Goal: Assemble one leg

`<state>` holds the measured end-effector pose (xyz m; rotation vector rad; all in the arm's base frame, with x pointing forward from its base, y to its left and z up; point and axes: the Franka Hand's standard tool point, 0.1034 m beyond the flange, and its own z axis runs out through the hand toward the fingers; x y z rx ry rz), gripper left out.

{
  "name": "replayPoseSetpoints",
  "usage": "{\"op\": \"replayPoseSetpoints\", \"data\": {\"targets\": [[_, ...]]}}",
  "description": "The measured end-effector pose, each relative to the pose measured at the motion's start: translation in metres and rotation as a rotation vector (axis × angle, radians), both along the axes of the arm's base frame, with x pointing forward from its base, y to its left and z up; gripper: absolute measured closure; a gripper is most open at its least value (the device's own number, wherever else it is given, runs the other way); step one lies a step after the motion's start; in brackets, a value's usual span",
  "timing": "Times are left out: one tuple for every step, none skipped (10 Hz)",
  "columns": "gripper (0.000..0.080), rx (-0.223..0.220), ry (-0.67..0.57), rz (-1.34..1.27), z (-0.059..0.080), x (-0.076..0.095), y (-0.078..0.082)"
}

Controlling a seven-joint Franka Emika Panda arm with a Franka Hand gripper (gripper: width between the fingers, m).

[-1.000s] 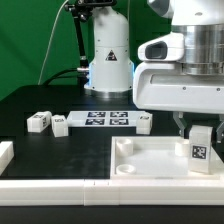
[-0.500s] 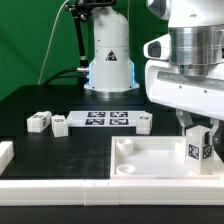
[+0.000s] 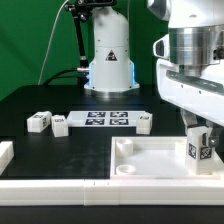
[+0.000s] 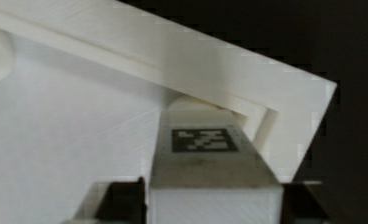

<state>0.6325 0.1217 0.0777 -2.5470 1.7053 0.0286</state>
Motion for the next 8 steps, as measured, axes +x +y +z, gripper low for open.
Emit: {"op": "replayPoseSetpoints", "data": {"targets": [[0.0324, 0.0, -0.001, 0.009, 0.0, -0.0001, 0.0004], [0.0189, -0.001, -0.003, 0.045, 0.0, -0.0001, 0.0003], [0.0162, -0.009, -0.011, 0.195, -0.0002, -0.0003, -0.0003], [0.0162, -0.011, -0.012, 0.304, -0.0005, -0.0012, 0.0009], [0.0152, -0.011, -0.01, 0.352, 0.0004, -0.0009, 0.0033], [0.0152, -0.019, -0.02, 0.498, 0.0009, -0.0005, 0.0035], [0.0151, -0.024, -0.028, 0.624, 0.0007, -0.0005, 0.0028], [0.0151, -0.03, -0.033, 0.713, 0.0007, -0.0005, 0.0026]]}}
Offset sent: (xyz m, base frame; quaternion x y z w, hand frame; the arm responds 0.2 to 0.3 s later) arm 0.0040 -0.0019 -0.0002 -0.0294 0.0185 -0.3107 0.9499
